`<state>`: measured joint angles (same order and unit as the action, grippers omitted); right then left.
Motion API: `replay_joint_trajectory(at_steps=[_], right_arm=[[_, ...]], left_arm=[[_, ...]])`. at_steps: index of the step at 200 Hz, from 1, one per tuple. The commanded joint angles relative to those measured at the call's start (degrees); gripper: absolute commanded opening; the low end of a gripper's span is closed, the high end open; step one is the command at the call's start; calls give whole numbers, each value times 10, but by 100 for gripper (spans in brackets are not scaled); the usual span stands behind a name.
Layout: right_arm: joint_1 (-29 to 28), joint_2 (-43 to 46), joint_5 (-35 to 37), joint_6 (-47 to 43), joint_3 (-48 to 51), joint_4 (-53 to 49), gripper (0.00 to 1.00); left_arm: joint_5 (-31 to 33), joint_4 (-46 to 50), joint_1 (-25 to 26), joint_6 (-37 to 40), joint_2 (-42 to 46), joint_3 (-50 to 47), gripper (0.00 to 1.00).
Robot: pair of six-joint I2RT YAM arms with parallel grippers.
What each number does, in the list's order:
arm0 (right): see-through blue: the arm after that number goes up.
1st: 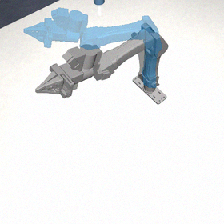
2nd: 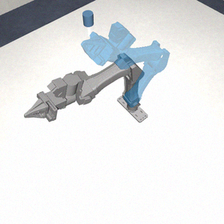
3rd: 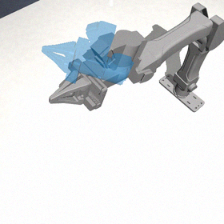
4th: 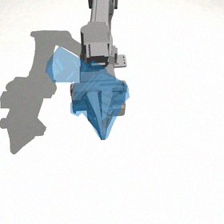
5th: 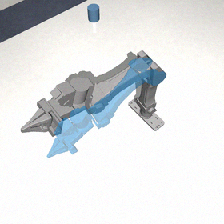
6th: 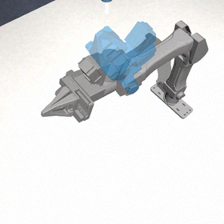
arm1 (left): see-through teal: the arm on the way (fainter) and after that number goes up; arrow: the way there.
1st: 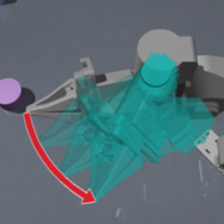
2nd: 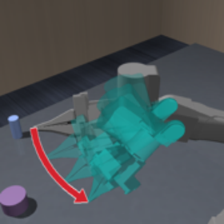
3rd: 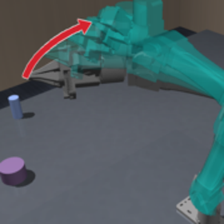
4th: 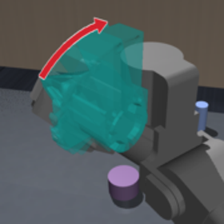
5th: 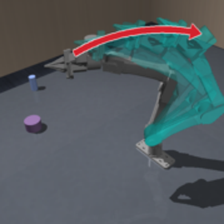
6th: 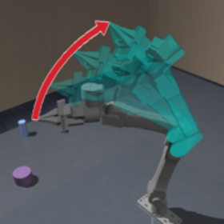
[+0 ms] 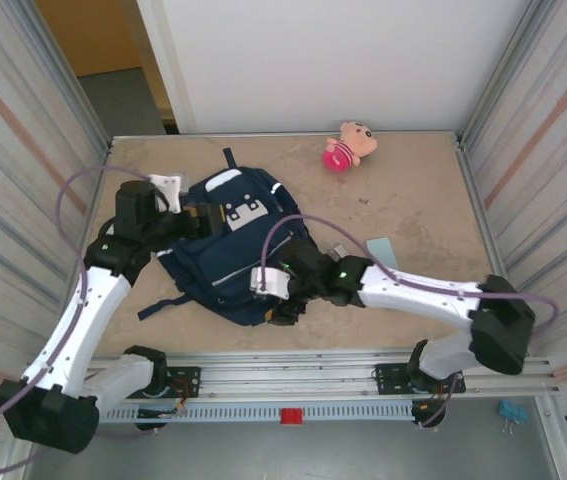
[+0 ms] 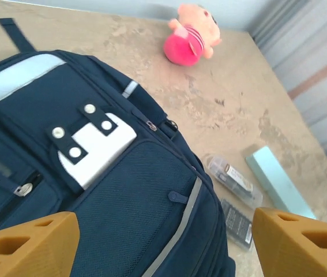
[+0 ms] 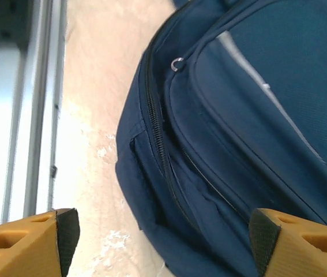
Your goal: Pack books, pencil case, and school supplies into a backpack
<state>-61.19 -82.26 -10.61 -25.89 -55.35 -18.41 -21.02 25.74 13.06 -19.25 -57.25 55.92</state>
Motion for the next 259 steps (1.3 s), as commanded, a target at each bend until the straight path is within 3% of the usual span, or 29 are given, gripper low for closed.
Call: replay_joint_trajectory(at_steps=[1,43,65,83,111,137,161,204,259], right_arm=[[-7,-58,-10,-72,-29,51,78],[-7,-162,-9,-80,-46,99,73],[-9,-157,12,-91,-32,115,34],[-1,-117,-9,-114,-39,72,0],[38,-38,-60,-124,-81,-6,0],[108,0,-122,-137,-149,-70,0],[173,-14,-185,-152,-246,-154,0],[239,-42,-242,-164,-323,-167,0],[265,-61,-283,-173,-368,-184,0]], left_arm=[[-37,34,-31,-47,14,-37,78],[-36,31,-58,-69,48,-85,78],[-37,36,-72,-71,57,-92,77],[-37,47,-83,-67,63,-91,77],[-51,52,-92,-62,76,-98,77],[-45,41,-94,-60,95,-106,77],[-29,23,-94,-58,120,-114,77],[-16,-45,-94,-32,176,-184,72],[-17,-214,-94,10,197,-320,67]])
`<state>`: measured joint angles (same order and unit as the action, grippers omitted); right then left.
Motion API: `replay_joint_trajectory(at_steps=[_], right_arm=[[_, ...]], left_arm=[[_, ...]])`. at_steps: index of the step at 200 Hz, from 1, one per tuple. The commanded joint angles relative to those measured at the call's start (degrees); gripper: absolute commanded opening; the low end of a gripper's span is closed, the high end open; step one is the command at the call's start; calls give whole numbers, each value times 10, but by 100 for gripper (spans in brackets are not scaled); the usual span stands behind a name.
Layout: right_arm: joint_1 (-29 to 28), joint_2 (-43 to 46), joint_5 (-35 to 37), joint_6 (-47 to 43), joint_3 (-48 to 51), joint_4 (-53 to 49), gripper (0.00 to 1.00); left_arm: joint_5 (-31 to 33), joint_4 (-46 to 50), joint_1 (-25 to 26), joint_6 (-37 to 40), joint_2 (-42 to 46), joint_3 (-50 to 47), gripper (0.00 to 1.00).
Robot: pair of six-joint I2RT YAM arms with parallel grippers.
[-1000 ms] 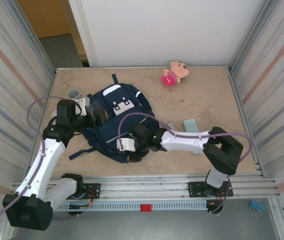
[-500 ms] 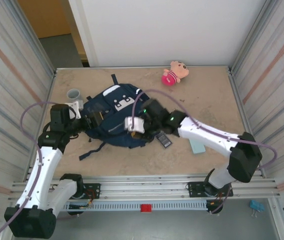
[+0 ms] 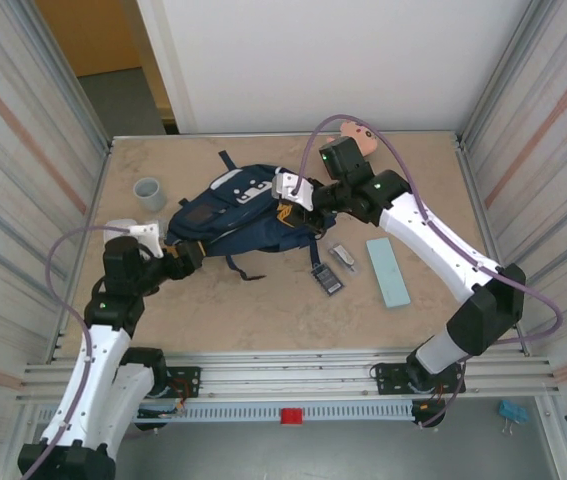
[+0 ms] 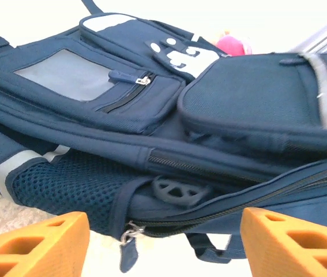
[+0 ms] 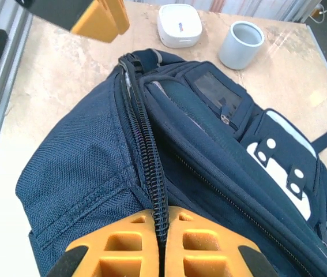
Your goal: Pack books, pencil case, and school supplies into a backpack
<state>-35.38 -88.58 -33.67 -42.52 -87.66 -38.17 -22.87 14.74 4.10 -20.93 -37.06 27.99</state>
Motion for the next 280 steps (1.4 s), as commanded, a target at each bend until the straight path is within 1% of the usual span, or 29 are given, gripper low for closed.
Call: replay_joint_trajectory(at_steps=[1,28,53,86,103,124,143,169,203,212,234,246,265,275,280], right_arm=[[7,1,-52,-7,-45,13,0],[11,-11,-41,-5,-59,12,0],[12,-17,-44,-4,-69,13,0],[13,-20,-52,2,-74,21,0],[13,-22,-48,7,-75,27,0],[13,-27,-20,27,-75,41,0],[11,-30,14,45,-65,53,0],[7,-25,53,84,-27,97,0],[-10,-19,93,115,18,139,0],[-14,-16,96,119,27,147,0],[-18,-10,98,134,50,167,0],[-19,-7,101,147,59,178,0],[-18,-5,135,165,66,192,0],[-10,0,138,170,76,201,0],[-5,4,138,173,80,205,0]], left_arm=[[1,-107,-5,28,-7,-43,67],[-10,-161,-5,28,-31,-85,63],[-2,-214,-4,16,-58,-106,52],[-13,-253,-5,28,-106,-113,45],[-27,-272,-5,28,-124,-112,33],[-54,-273,-4,27,-127,-103,11],[-66,-250,-3,16,-106,-91,0],[-89,-213,0,9,-64,-74,0],[-127,-201,22,0,-35,-53,0],[-133,-191,27,0,-35,-43,0],[-116,-144,29,-5,-45,-19,0],[-131,-147,31,-13,-56,-14,0],[-154,-127,38,-19,-77,6,0],[-138,-83,42,-18,-87,22,0],[-116,-51,42,-17,-91,31,0]])
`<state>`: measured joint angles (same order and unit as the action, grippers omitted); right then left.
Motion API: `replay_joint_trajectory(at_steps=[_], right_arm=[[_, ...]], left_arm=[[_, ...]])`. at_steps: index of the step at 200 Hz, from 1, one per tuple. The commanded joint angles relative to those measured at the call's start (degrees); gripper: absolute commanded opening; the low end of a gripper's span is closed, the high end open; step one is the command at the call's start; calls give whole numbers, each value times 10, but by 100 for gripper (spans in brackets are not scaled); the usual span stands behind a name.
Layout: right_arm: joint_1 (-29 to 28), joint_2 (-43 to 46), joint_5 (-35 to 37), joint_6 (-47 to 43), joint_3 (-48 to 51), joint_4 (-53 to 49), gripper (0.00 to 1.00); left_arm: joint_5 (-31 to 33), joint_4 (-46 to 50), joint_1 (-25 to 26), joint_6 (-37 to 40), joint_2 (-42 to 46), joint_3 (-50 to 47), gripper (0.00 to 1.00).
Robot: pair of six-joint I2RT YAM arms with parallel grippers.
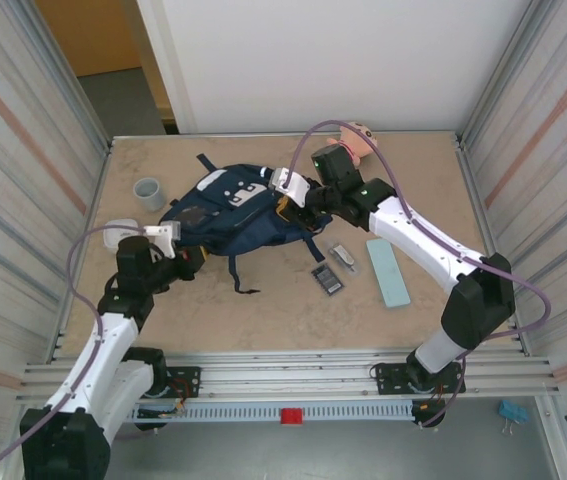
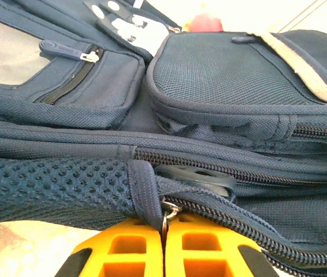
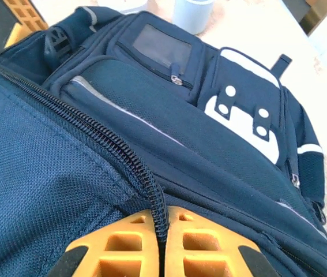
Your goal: Pack books, pencil case, and school supplies into a backpack
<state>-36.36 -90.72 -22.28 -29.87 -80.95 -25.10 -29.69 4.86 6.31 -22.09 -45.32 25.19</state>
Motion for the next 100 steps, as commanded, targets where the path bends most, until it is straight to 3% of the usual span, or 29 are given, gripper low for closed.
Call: replay_joint_trajectory(at_steps=[1,21,37,63,100], right_arm=[[6,25,23,47,14,75,0],[30,39,2,51,26,80,0],[43,51,-21,52,31,82,0],[50,62,-65,52,28,83,0],[40,76,-93,45,28,92,0]], left_arm=[[-43,54,20,-6,-9,60,0],[48,148,15,13,-28,77,0],[53,161,12,28,-43,72,0],[16,90,13,29,-56,33,2],[-4,-40,13,11,-51,-9,21]])
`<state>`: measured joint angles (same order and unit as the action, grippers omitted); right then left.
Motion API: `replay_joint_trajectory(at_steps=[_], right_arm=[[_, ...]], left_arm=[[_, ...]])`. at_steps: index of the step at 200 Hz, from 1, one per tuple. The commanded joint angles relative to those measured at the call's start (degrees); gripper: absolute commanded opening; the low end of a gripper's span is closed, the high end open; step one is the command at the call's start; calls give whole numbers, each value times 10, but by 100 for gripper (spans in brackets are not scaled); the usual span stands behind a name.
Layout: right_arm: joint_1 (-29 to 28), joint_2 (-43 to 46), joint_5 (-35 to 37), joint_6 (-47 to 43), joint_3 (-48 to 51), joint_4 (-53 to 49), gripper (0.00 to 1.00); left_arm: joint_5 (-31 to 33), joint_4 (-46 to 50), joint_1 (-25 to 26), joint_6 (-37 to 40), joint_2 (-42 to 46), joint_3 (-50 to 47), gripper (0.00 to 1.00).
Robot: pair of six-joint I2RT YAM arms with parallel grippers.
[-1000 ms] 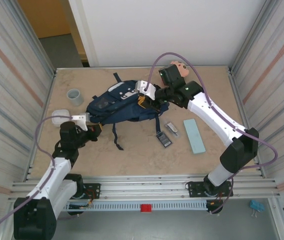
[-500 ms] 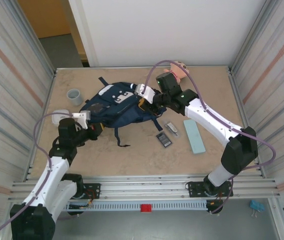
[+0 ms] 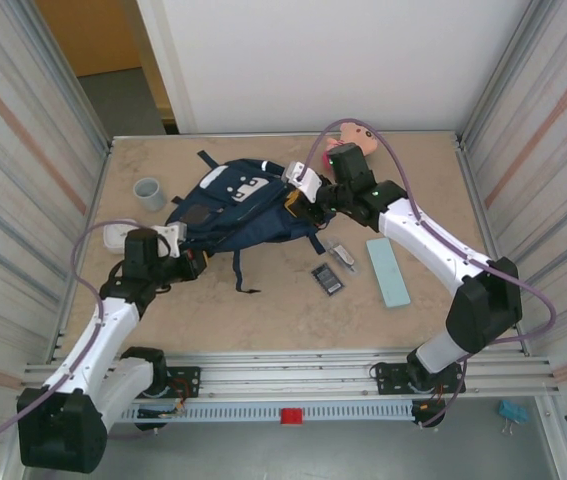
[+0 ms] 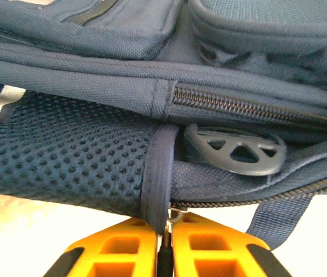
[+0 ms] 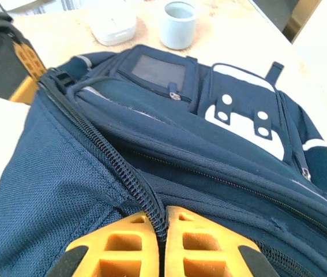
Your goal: Pack books, pencil case, and school supplies into a backpack
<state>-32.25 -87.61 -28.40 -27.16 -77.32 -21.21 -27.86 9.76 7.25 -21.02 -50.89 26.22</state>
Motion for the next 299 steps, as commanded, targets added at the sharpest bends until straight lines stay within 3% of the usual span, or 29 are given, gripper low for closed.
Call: replay_joint_trajectory(at_steps=[1,15,34,64,113,188,234,267,289,299], right_arm=[[-1,44,-32,18,-8,53,0],[1,43,-35,18,-12,52,0],[8,36,-43,18,-25,44,0],[15,33,-49,13,-37,34,0],[-4,33,27,59,0,72,0],[-58,34,114,122,129,206,0],[-106,18,115,160,166,285,0],[-111,19,61,143,181,301,0],[-76,33,-35,124,184,273,0],[-62,41,-73,96,178,246,0]], left_arm=[[-23,-91,4,2,5,-19,21],[-29,-117,4,17,4,-29,28],[-19,-137,5,19,1,-43,26],[-1,-156,5,18,0,-56,0],[-45,-150,33,18,46,-26,0],[-88,34,116,16,-18,110,0],[-178,37,195,15,-89,185,0],[-160,45,232,24,-118,224,0],[-100,86,232,78,-96,239,21],[-72,106,232,122,-77,241,36]])
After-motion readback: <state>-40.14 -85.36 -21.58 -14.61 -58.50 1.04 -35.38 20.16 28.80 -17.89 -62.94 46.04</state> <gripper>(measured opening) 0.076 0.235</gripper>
